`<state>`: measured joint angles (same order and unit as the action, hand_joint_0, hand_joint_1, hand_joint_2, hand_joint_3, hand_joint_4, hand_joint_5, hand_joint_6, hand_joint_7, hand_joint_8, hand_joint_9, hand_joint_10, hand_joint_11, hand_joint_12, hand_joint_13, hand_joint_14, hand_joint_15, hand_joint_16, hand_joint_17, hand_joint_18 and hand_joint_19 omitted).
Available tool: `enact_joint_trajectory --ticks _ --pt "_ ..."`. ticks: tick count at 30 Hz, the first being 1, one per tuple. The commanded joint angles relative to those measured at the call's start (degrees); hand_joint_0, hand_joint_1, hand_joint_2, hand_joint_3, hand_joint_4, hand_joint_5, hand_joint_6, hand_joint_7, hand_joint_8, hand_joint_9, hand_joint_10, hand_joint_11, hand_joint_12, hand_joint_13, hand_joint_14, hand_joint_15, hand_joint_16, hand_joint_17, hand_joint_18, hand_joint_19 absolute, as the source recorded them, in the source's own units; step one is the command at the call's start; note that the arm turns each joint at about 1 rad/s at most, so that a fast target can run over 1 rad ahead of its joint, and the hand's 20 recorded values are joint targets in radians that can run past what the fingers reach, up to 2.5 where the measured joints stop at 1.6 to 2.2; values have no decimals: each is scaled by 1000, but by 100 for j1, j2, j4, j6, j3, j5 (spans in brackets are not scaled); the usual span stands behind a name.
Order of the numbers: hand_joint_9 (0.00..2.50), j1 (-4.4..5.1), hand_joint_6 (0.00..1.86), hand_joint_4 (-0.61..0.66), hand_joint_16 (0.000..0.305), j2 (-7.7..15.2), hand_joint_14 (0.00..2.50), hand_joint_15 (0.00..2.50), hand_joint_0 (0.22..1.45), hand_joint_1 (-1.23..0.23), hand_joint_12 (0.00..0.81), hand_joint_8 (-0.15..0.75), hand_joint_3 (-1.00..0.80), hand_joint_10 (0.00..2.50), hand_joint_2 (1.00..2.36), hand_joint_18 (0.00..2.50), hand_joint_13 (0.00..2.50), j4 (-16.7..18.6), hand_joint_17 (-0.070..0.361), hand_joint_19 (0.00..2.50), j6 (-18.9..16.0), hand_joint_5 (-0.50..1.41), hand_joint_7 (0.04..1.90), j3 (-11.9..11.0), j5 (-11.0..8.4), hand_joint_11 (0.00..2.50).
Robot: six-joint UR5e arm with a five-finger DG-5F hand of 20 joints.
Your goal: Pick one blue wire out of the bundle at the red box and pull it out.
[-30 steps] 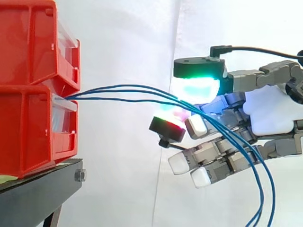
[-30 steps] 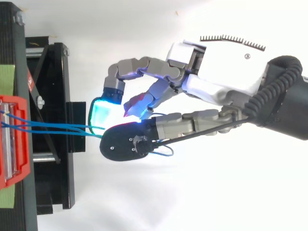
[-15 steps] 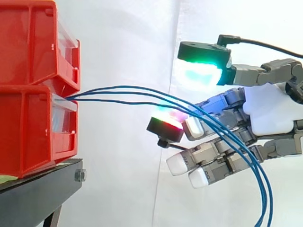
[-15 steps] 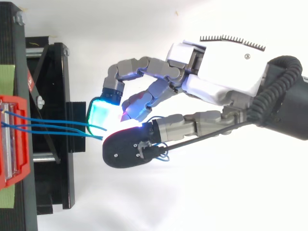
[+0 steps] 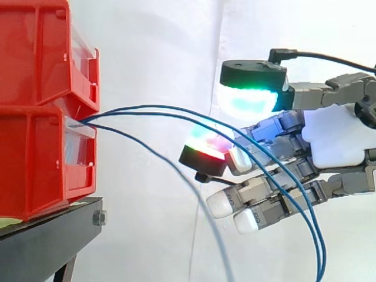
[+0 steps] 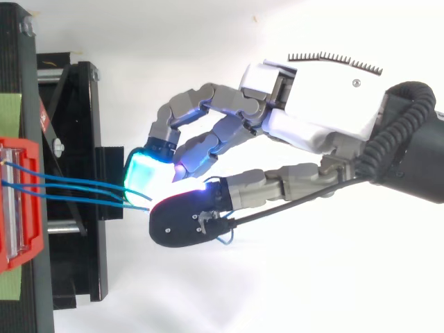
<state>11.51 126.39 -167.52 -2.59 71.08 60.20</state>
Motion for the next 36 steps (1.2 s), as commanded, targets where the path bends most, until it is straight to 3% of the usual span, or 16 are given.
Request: enact_joint_trajectory --ticks 1,5,13,15,24,36 --pt "906 1 839 191 52 0 12 381 620 -777 435 342 -221 15 1014 520 682 0 117 411 -14 -187 809 2 1 687" --pt "900 1 836 207 53 0 11 379 629 -773 442 347 -206 12 1013 529 686 0 120 408 -14 -189 793 2 1 674" --pt "941 9 737 259 53 0 11 381 532 -617 441 351 -500 12 1000 486 669 9 119 439 -23 -125 946 2 1 675" --pt "954 9 741 261 54 0 11 383 519 -599 447 358 -500 13 1000 494 672 9 122 435 -23 -120 949 -6 1 674" --pt "942 9 863 265 62 0 10 386 440 -796 482 383 -500 10 1000 579 705 9 139 400 -40 -150 880 -6 18 689" --pt "904 9 903 277 60 0 11 378 448 -967 480 380 -500 13 1000 644 694 0 135 388 -471 -158 845 -6 475 714"
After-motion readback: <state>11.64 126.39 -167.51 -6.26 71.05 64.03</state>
